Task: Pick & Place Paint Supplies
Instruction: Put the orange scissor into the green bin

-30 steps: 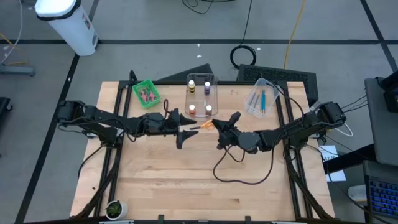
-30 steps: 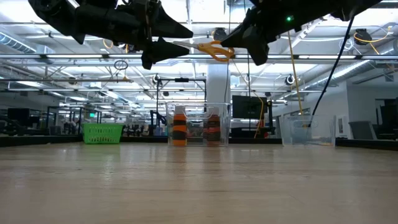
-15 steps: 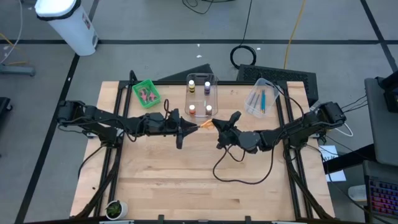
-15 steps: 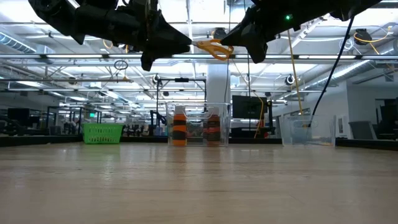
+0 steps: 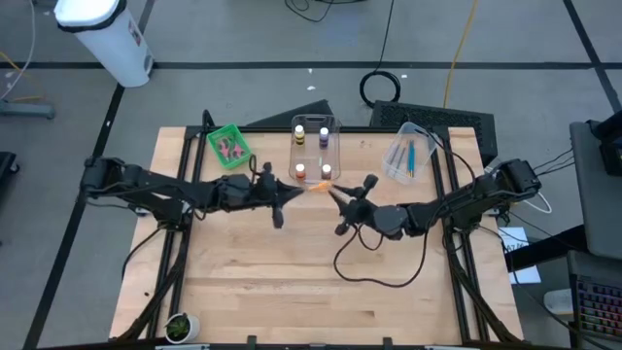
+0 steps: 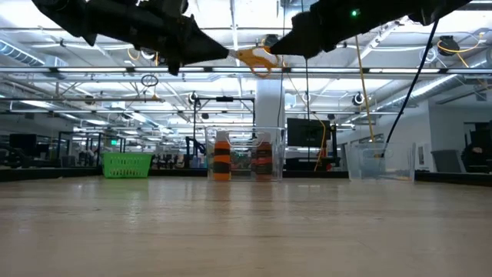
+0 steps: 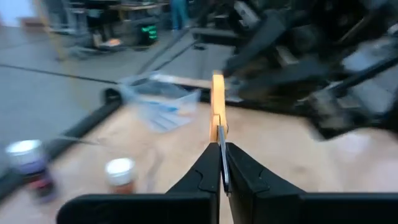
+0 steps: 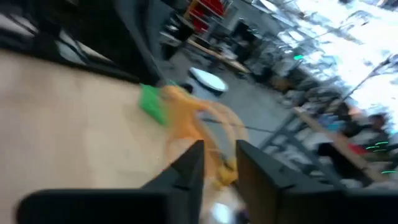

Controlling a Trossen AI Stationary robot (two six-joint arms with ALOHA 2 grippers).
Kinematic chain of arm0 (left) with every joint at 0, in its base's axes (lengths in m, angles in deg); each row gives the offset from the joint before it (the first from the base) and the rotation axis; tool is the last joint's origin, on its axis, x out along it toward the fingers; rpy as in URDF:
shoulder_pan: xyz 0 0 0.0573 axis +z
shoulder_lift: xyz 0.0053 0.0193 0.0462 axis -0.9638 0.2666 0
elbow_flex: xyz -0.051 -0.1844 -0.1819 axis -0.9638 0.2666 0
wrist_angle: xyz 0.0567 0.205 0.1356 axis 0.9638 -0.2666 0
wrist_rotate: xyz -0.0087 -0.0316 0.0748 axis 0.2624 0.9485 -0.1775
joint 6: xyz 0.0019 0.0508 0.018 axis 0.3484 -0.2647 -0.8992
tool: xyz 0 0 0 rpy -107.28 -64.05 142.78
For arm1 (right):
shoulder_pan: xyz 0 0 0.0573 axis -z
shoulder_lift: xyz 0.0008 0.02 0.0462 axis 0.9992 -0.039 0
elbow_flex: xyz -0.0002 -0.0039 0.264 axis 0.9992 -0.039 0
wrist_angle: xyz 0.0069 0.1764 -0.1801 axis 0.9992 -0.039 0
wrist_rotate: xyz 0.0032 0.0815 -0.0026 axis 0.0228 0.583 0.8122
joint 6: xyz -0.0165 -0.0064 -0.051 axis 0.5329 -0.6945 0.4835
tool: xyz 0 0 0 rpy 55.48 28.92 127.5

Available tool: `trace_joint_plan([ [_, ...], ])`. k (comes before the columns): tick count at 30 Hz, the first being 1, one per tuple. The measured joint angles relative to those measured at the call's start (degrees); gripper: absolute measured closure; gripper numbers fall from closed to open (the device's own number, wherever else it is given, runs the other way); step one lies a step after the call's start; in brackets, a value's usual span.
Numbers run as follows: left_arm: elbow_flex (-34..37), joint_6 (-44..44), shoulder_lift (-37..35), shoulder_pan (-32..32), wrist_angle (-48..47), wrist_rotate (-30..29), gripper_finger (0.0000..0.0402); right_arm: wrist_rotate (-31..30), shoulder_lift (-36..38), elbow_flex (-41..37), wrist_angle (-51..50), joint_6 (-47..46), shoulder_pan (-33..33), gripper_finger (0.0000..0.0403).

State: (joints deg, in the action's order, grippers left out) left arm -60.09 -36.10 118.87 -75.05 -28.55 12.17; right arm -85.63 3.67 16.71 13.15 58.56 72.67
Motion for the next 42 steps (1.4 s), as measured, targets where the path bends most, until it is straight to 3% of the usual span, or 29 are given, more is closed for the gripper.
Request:
trace_joint_plan([
  [7, -0.13, -3.57, -10.63, 0.29, -15.56, -13.13, 0.0394, 7.34, 0.75, 0.02, 0.68, -6.94, -2.0, 0.0216],
  [9, -0.03, -3.6, -14.25, 0.39, -22.05, -20.75, 0.0394, 8.43, 0.81, 0.04, 1.05, -6.92, -2.08, 0.0195],
  [11, -0.07, -3.27, -17.51, 0.39, -29.55, -32.22, 0.0396, 8.46, 0.72, 0.02, 0.7, -6.92, -2.08, 0.0181],
  [13, -0.07, 0.43, -20.21, 0.61, -39.95, -42.7, 0.0396, 8.45, 0.74, 0.02, 0.72, -6.91, -2.04, 0.0173],
  [15, -0.05, 6.96, -21.82, 1.79, -49.96, -48.22, 0.0396, 8.45, 0.76, 0.02, 0.53, -6.96, -1.59, 0.0171],
  [19, -0.03, 22.52, -22.75, 6.93, -67.01, -45.53, 0.0397, 8.45, 0.76, 0.02, 0.35, -8.58, -0.57, 0.0176],
  [23, 0.03, 28.88, -19.19, 13.25, -73.64, -42.14, 0.0397, 8.45, 0.76, 0.02, 0.26, -10.45, 0.2, 0.0184],
  [31, 0.04, 24.27, -9.78, 25.35, -67.65, -33.78, 0.0396, 11.57, 0.76, 0.02, 0.2, -10.87, 0.46, 0.0186],
  [34, 0.04, 22.61, -6.99, 28.47, -65.9, -33.24, 0.0391, 11.36, 0.76, 0.02, -0.19, -10.84, 0.48, 0.0188],
  [37, 0.04, 22.3, -5.47, 30.07, -65.11, -33.64, 0.036, 11.36, 0.75, 0.02, -0.22, -10.74, 0.48, 0.019],
  [42, 0.04, 22.07, -5.14, 30.88, -64.82, -34.8, 0.0274, 11.37, 0.76, 0.02, -0.26, -10.64, 0.48, 0.0187],
])
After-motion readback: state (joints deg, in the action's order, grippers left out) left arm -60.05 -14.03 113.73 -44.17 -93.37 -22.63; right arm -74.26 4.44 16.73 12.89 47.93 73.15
